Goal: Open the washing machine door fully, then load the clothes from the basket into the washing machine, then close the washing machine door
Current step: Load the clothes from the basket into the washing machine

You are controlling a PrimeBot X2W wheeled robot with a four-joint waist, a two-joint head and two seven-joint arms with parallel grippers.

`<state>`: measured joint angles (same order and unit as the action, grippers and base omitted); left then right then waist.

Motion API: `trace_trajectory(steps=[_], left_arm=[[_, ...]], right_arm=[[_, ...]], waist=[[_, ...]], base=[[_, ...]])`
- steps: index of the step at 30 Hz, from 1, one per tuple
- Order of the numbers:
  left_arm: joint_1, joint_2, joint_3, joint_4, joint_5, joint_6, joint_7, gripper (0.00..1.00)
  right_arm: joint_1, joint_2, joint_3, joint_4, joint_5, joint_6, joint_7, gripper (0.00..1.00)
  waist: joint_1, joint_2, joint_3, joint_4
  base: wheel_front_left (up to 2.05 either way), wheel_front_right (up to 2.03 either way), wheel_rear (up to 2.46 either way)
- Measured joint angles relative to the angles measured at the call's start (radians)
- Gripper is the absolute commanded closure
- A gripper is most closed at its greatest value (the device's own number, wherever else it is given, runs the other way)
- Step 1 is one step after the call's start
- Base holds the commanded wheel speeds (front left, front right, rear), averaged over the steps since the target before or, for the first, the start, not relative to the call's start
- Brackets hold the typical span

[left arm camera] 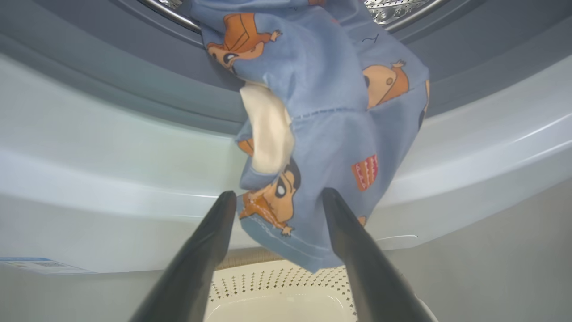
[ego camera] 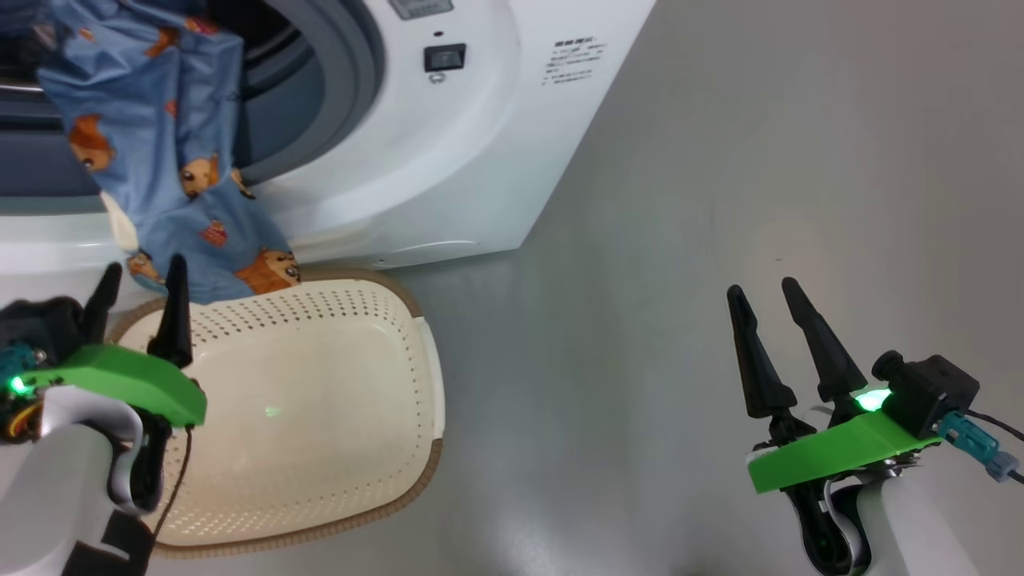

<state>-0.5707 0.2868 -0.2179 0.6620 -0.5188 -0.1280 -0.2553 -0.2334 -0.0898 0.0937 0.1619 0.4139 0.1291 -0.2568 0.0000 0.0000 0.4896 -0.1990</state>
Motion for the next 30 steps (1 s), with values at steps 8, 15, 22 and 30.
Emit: trace_trajectory(steps=[8,15,22,30], left_arm=[[-0.042,0.013,-0.063,0.021,-0.041,0.000,0.000,0.00],[-0.054,0.013,-0.077,0.016,-0.071,0.000,0.000,1.00],[-0.054,0.024,-0.081,-0.071,-0.074,0.000,0.000,1.00],[-0.108,0.068,-0.048,-0.158,-0.051,0.000,0.000,1.00]], right_arm=[[-0.016,0.007,0.011,0.000,0.000,0.000,0.000,0.00],[-0.016,0.014,0.010,0.000,0.000,0.000,0.000,0.00],[-0.016,0.019,-0.001,-0.002,0.000,0.000,0.000,0.00],[-0.016,0.024,-0.002,-0.005,0.000,0.000,0.000,0.00]], waist=[[0.0000,0.0000,0.014,-0.027],[0.0000,0.0000,0.012,-0.028],[0.0000,0.0000,0.008,-0.018],[0.0000,0.0000,0.016,-0.011]], base=[[0.00,0.00,0.00],[0.00,0.00,0.00],[0.00,0.00,0.00],[0.00,0.00,0.00]])
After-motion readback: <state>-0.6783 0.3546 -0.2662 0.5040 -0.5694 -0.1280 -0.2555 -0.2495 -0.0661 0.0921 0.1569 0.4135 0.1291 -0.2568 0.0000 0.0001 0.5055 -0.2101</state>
